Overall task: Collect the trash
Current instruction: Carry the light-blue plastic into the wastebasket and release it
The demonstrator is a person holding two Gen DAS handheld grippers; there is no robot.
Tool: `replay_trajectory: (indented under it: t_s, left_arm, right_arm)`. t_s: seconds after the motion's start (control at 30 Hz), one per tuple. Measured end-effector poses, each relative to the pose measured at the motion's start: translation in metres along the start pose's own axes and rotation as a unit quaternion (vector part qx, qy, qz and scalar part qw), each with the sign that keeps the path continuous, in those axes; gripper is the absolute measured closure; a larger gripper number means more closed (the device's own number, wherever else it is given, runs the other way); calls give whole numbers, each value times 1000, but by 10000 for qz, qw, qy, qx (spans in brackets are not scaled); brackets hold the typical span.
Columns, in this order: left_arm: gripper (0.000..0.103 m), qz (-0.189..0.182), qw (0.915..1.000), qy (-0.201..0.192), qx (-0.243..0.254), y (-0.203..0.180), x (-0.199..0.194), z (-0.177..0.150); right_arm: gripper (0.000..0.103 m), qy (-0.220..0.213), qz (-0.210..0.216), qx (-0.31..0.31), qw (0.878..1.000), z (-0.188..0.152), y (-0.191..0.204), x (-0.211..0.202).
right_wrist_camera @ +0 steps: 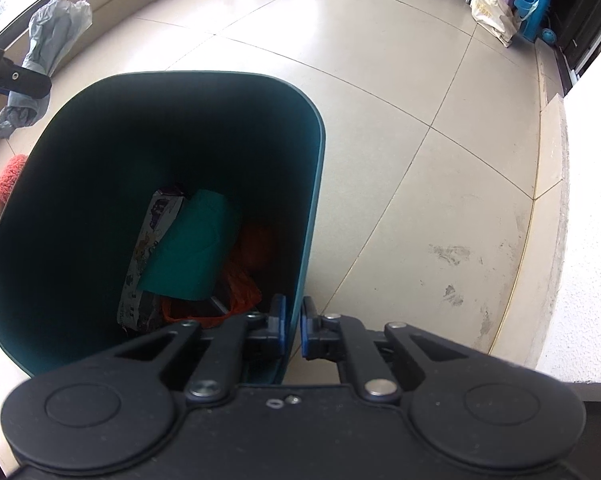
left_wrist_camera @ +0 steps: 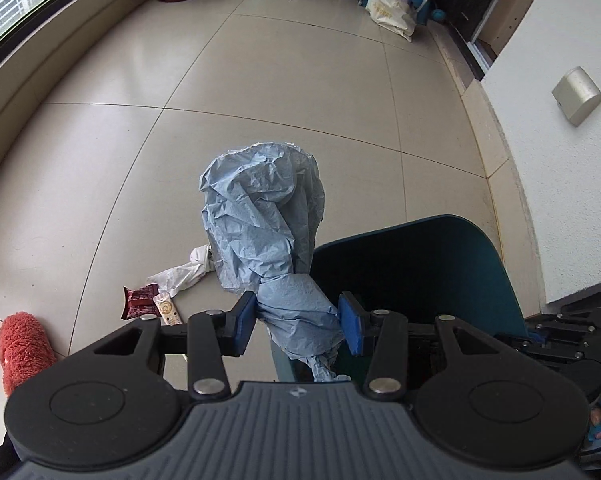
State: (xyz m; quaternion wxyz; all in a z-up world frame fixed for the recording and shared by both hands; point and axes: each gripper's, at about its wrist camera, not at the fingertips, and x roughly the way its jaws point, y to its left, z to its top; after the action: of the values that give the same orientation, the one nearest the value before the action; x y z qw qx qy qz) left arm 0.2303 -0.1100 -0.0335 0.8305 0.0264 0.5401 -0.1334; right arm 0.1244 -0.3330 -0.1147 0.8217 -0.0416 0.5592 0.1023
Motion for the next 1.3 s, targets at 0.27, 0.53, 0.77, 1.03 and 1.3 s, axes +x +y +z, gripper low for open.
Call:
replay_trajectory:
  t_s: [0.27, 0.53, 0.77, 1.03, 1.3]
  left_arm:
    - [59, -210, 9940, 585, 896, -86, 46, -26]
    - [59, 62, 9840, 1184, 1328, -112, 100, -55]
    - [55, -141, 9823, 1354, 1288, -109, 110, -61]
    - [34, -525, 9863, 1096, 1119, -94, 86, -63]
    - [28, -603, 9953, 555, 507, -33, 38, -56]
  right_arm:
    - [101, -70, -43, 258, 9996, -5, -15, -4]
    - [100, -108, 33, 265, 9996, -3, -16, -8]
    - [100, -110, 78, 307, 9994, -5, -25, -12]
    - [99, -57, 51, 314, 9995, -3, -25, -11]
    - [99, -11, 16, 304, 9995, -2, -22, -7]
